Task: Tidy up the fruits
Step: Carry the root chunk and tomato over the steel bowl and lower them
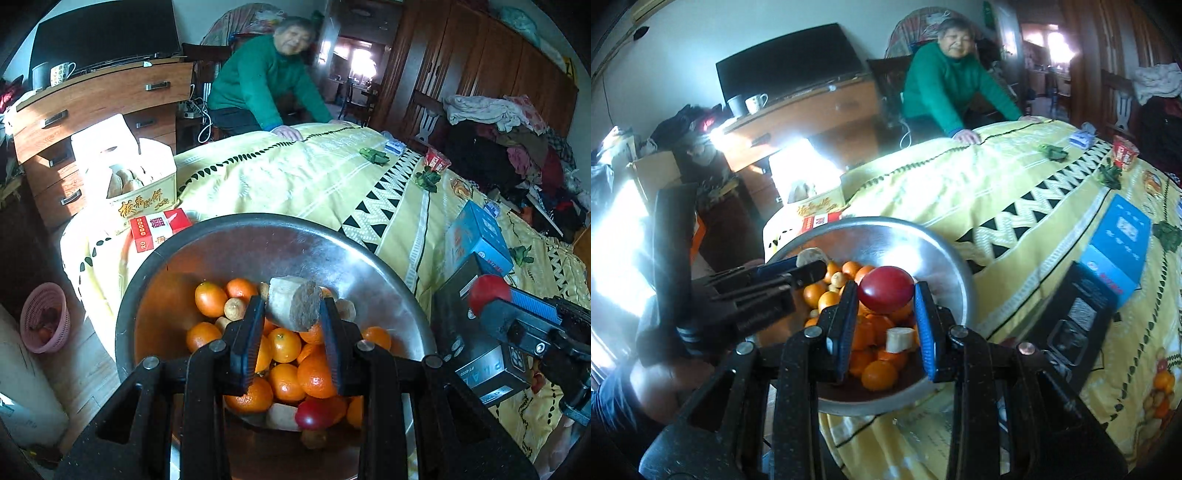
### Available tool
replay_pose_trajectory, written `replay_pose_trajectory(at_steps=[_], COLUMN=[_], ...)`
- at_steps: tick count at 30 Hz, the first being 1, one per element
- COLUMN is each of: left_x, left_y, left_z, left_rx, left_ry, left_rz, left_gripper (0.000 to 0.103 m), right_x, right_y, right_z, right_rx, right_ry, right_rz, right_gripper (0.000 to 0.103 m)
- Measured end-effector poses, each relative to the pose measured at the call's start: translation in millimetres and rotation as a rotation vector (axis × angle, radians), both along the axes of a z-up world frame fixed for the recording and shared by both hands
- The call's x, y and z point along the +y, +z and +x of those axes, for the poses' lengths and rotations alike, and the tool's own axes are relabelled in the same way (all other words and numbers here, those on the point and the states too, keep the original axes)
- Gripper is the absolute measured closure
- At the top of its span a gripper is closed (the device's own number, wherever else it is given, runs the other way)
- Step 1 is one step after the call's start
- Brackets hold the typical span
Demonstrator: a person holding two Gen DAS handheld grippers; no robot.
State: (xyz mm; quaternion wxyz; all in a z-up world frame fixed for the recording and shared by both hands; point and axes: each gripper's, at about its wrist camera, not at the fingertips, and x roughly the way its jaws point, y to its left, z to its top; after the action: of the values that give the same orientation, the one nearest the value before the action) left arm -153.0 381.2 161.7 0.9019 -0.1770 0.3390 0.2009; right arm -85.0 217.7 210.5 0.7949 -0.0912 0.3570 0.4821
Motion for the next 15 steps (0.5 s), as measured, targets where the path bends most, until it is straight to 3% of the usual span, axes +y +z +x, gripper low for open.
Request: replay_pose_trajectory(at_steps=[6, 15], left_x=[6, 12], left_y=[-7, -12], left_z=[-1, -8], left_rx=[0.024, 0.022], left_ry=[0.005, 0.012], left_rz=[0.002, -0.028], left_gripper=[0.072, 0.072], right_x=[12, 34], right_y=[-12, -14], right_z=[0, -9], right_rx=[0.03, -0.005], right_ry=[-0.007, -0.022], right_rz=[-0.048, -0.109], right_gripper=[0.072, 0.072])
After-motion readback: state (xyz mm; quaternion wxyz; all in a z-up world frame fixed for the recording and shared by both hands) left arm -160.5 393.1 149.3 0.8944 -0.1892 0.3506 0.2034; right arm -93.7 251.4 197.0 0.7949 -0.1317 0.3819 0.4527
